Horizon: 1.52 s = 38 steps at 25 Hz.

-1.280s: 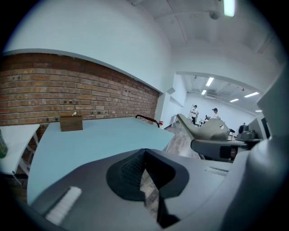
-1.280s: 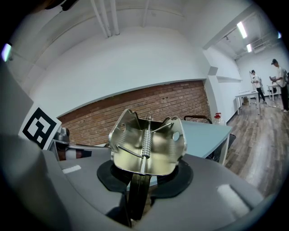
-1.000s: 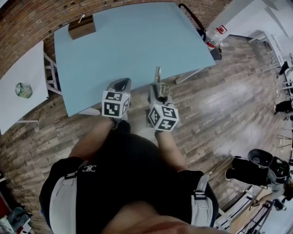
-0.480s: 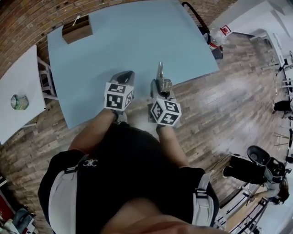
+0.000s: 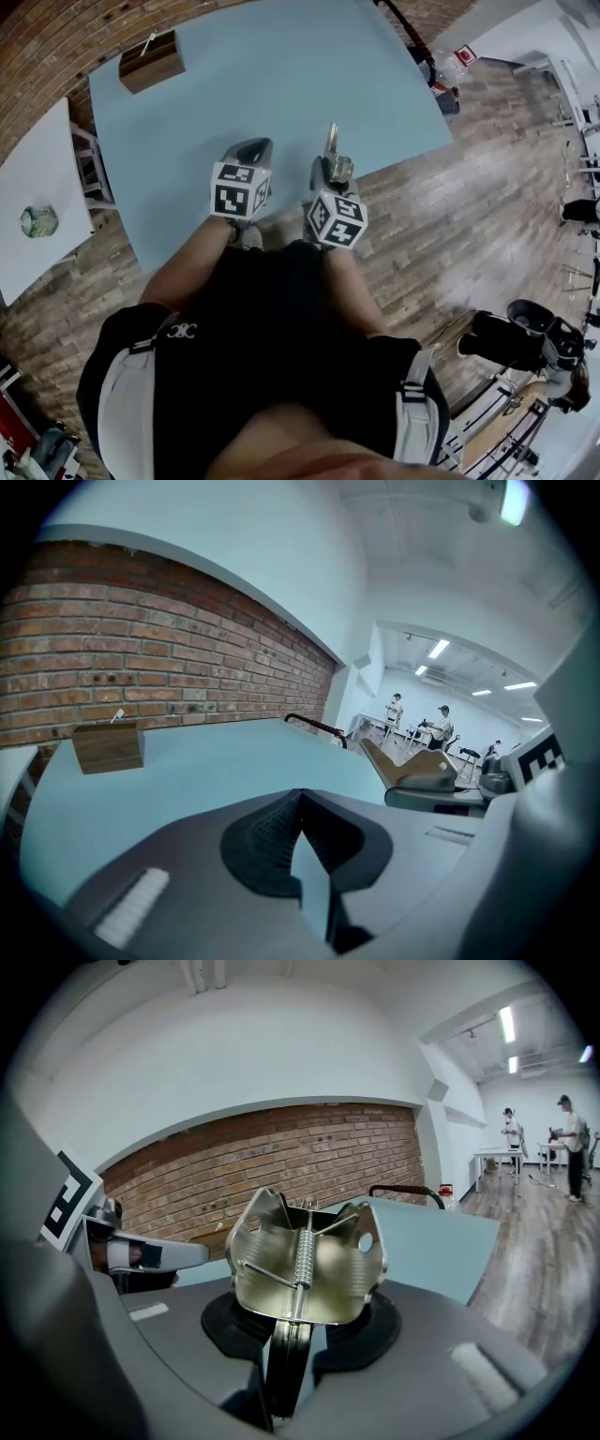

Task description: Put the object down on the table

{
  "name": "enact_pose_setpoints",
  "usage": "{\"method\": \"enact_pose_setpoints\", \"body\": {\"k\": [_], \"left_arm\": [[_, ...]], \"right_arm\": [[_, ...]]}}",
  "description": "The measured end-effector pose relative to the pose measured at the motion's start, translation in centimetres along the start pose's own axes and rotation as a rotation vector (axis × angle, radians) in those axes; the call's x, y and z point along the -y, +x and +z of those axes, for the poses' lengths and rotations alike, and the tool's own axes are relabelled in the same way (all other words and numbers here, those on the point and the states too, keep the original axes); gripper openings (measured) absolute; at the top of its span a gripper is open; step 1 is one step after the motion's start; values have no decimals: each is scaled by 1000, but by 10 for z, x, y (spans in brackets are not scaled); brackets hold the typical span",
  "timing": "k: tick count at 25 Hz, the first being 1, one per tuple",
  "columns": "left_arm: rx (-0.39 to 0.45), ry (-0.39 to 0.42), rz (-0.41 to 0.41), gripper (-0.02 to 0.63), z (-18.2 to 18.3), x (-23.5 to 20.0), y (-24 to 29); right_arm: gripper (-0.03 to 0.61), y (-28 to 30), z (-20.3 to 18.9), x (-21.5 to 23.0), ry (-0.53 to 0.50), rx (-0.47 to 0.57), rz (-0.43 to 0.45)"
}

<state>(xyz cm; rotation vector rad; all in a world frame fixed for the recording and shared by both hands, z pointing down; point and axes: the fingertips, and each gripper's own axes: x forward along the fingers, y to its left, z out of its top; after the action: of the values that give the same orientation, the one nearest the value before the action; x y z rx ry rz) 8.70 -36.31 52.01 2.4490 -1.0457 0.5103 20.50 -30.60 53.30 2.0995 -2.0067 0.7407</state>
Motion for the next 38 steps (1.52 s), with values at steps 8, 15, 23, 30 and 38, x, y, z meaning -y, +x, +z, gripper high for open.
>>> {"method": "enact_pose_setpoints", "body": {"k": [8, 15, 23, 30, 38], "left_arm": [[-4, -73, 43, 0, 2, -17, 11], [-34, -142, 76, 0, -11, -29, 20], [-89, -162, 127, -1, -36, -29, 28], [-124, -162, 128, 0, -47, -27, 34], [-141, -178, 123, 0, -54, -23, 35]], "right_arm": [[109, 31, -29, 6, -30, -126, 58], [109, 66, -57, 17, -69, -244, 81], [110, 96, -113, 28, -104, -397, 112], [110, 106, -123, 26, -109, -438, 131], [112, 112, -140, 26, -152, -504, 130]]}}
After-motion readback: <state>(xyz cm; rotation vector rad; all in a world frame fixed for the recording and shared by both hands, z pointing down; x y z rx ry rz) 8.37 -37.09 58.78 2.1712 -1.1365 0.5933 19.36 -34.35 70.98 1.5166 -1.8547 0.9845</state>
